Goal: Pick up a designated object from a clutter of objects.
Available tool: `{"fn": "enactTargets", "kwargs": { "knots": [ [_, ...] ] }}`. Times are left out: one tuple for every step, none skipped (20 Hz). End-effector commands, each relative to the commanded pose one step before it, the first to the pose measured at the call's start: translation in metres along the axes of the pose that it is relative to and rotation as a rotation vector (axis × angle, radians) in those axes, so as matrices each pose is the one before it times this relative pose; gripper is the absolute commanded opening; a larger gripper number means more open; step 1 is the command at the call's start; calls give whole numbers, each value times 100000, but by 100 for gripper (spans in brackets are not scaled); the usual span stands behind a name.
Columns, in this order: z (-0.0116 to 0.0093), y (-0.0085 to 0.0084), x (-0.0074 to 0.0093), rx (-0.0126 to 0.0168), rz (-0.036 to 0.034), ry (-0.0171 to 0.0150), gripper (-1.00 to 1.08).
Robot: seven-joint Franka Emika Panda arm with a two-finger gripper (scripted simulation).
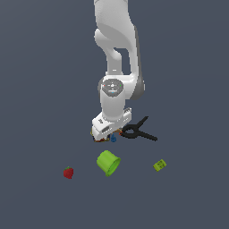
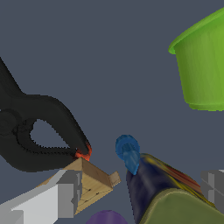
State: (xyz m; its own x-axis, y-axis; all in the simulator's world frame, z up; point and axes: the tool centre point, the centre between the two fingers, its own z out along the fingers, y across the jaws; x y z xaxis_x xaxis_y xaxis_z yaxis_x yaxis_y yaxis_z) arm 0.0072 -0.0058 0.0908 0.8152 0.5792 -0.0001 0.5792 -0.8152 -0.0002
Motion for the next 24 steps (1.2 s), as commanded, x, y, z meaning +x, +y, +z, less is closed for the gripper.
{"fn": "enactTargets", "kwargs": {
  "knots": [
    [578, -40, -25, 35, -86, -46, 100],
    [373, 8, -22, 0, 0, 0, 100],
    [430, -22, -5, -6, -68, 11, 100],
    [495, -11, -15, -4, -48, 8, 100],
    [552, -9, -17, -4, -48, 8, 100],
    [528, -16, -6, -7, -68, 11, 100],
    [463, -5, -4, -6, -48, 7, 100],
    [401, 18, -11, 0, 0, 0, 100],
    [327, -1, 13, -9, -48, 6, 100],
    [265, 21, 4, 0, 0, 0, 100],
    [194, -1, 24, -14, -47, 3, 100],
    [139, 17, 10, 0, 0, 0, 100],
    [82, 11, 8, 0, 0, 0, 100],
    [27, 4, 3, 0, 0, 0, 100],
    [0, 0, 0, 0, 0, 0, -100],
    [0, 0, 0, 0, 0, 0, -100],
    [0, 0, 0, 0, 0, 0, -100],
    [0, 0, 0, 0, 0, 0, -100],
    [0, 0, 0, 0, 0, 0, -100],
    [0, 0, 0, 0, 0, 0, -100],
    [0, 0, 0, 0, 0, 0, -100],
    [0, 0, 0, 0, 0, 0, -100],
    [0, 0, 0, 0, 0, 0, -100],
    [0, 0, 0, 0, 0, 0, -100]
  ]
}}
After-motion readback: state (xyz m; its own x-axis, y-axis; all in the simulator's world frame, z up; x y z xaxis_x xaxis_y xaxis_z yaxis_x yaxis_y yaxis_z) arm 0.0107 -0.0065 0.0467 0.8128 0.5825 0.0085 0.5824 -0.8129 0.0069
